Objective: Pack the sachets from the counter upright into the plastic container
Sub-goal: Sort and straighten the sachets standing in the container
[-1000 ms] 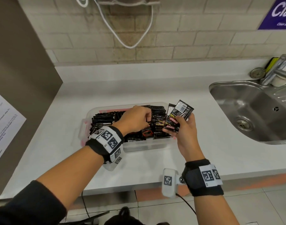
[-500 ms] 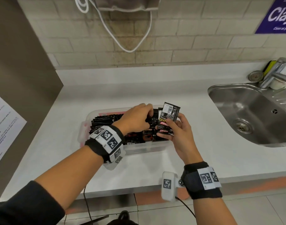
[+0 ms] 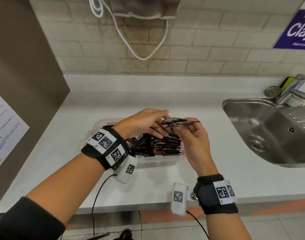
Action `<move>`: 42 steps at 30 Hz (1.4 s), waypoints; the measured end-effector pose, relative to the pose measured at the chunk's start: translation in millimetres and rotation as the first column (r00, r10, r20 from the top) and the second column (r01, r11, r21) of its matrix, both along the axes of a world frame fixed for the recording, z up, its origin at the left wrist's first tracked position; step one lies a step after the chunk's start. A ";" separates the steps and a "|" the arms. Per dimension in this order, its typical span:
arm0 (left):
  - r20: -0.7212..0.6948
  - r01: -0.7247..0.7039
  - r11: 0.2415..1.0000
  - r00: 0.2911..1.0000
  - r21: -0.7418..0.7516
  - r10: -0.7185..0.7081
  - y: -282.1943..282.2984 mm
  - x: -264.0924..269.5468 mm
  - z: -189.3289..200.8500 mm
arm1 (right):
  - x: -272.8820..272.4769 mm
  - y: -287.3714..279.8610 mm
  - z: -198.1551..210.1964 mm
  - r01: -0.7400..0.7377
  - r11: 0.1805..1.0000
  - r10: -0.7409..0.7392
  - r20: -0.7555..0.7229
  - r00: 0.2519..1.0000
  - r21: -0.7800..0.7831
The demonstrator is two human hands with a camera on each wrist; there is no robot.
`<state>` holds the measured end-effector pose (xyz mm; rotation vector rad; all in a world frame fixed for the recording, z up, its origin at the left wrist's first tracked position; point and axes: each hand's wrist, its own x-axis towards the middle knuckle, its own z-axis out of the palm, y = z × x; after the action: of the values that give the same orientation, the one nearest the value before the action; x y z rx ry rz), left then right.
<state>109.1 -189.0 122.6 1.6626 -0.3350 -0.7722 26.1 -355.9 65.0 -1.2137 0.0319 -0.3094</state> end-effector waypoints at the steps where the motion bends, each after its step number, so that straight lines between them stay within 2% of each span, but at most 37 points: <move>1: -0.030 0.013 1.000 0.999 -0.028 -0.014 -0.8 -0.3 -1.1 | -0.4 0.4 0.8 -0.011 0.999 0.012 0.012 1.000 -0.033; 6: -0.052 -0.031 0.992 0.998 -0.119 0.025 1.4 3.3 -5.1 | -4.2 0.1 2.0 -0.027 0.997 0.028 0.010 1.000 -0.069; 8: -0.055 -0.036 0.994 0.998 -0.106 0.030 4.0 4.9 -7.1 | -4.8 -1.1 0.4 -0.024 0.997 0.023 -0.010 1.000 -0.077; 11: -0.038 -0.131 0.990 0.991 -0.054 0.129 8.0 8.4 -11.0 | -4.6 -3.4 -1.4 -0.020 0.998 0.018 -0.040 0.999 -0.060; 16: -0.014 -0.268 0.962 0.963 -0.057 0.267 23.4 16.7 -13.1 | -5.0 -17.8 -4.3 0.113 0.994 -0.111 -0.102 0.989 0.012; 18: 0.090 -0.264 0.964 0.961 0.001 0.263 26.9 17.3 -13.4 | -4.6 -21.8 -6.2 0.148 0.988 -0.142 -0.117 0.983 0.039; 21: 0.301 -0.211 0.967 0.940 0.143 0.160 22.6 14.6 -14.0 | -2.7 -21.5 -8.1 0.167 0.983 -0.155 -0.157 0.975 0.069; 24: 0.415 -0.127 0.950 0.910 0.286 -0.003 9.6 9.7 -18.2 | -1.7 -18.1 -10.8 0.141 0.988 -0.125 -0.198 0.972 0.067; 28: 0.481 -0.028 0.845 0.832 0.534 -0.276 -11.1 4.9 -31.6 | -2.7 -14.5 -14.4 0.064 0.996 -0.049 -0.216 0.975 0.066; 31: 0.496 -0.026 0.757 0.770 0.652 -0.401 -20.5 5.3 -40.0 | -3.8 -13.8 -15.7 -0.012 1.000 0.011 -0.218 0.976 -0.002; 36: 0.506 -0.101 0.659 0.728 0.746 -0.462 -23.3 5.3 -52.6 | -7.7 -14.7 -18.8 -0.026 0.996 0.005 -0.238 0.971 -0.084; 39: 0.516 -0.148 0.643 0.739 0.752 -0.433 -21.0 5.3 -50.0 | -9.0 -15.9 -20.9 -0.039 0.995 0.015 -0.240 0.971 -0.094; 42: 0.502 -0.138 0.640 0.749 0.756 -0.432 -18.3 6.5 -38.9 | -8.9 -15.7 -21.0 -0.047 0.995 0.025 -0.242 0.970 -0.085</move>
<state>115.5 -207.3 83.8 2.7674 -0.7302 -0.4235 17.2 -371.5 44.0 -1.3352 0.2076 -0.1308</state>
